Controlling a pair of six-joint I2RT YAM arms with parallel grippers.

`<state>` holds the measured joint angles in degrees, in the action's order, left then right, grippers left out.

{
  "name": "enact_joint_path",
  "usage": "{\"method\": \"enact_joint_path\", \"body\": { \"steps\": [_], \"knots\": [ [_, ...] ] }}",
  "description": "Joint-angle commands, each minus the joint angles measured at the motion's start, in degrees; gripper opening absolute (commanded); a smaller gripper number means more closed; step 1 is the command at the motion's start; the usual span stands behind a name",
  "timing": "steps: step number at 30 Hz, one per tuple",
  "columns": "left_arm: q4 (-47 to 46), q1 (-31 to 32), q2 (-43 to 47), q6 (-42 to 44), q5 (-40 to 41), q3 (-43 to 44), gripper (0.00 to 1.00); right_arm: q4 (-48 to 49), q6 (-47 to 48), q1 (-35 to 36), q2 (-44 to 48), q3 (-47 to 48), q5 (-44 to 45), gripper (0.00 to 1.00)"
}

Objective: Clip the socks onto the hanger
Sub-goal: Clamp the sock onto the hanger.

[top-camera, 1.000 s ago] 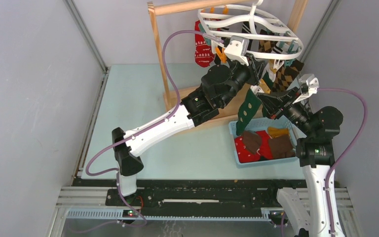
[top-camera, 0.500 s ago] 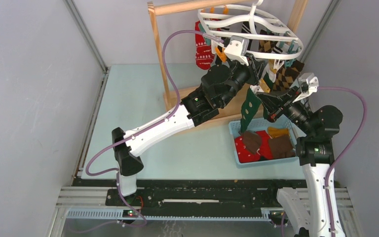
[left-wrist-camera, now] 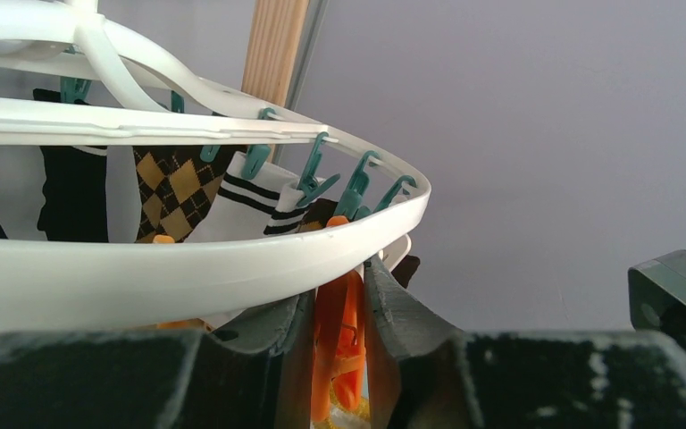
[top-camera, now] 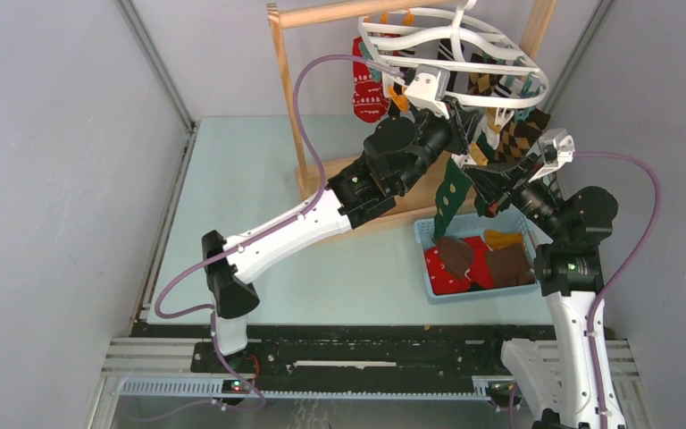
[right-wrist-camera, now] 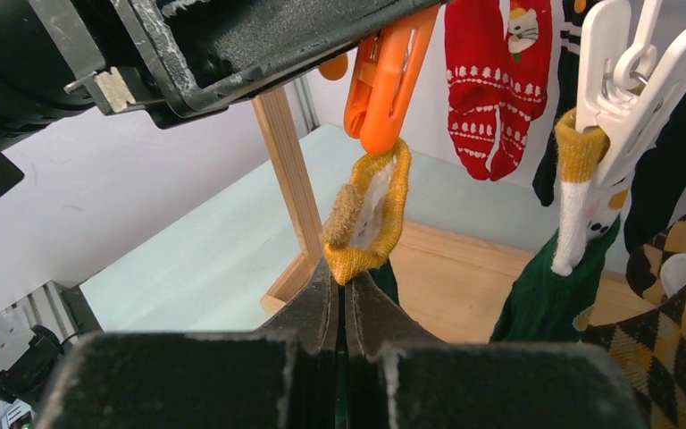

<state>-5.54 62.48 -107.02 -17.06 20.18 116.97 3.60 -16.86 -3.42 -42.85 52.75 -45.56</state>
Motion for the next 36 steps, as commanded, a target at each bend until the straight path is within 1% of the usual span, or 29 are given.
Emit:
{"method": "enact_joint_path", "body": {
  "steps": [1, 15, 32, 36],
  "knots": [
    [-2.46, -1.13, 3.21, -1.45, 0.53, -1.47, 0.10, 3.60, -1.55, -0.27, 0.12, 2.06, 0.07, 0.00],
    [-2.74, -1.31, 3.17, -1.75, 0.34, -2.19, 0.10, 5.09, -1.30, -0.27, 0.36, 2.74, -0.58, 0.00],
    [-6.54, -1.48, 4.27, -1.75, -0.69, -5.61, 0.10, 6.29, -0.29, -0.27, -1.08, 4.73, -0.72, 0.00],
    [-7.70, -1.57, 4.69, -1.99, -0.88, -6.45, 0.10, 4.09, 1.37, -0.27, -2.01, 5.51, -0.88, 0.00]
  ]
}}
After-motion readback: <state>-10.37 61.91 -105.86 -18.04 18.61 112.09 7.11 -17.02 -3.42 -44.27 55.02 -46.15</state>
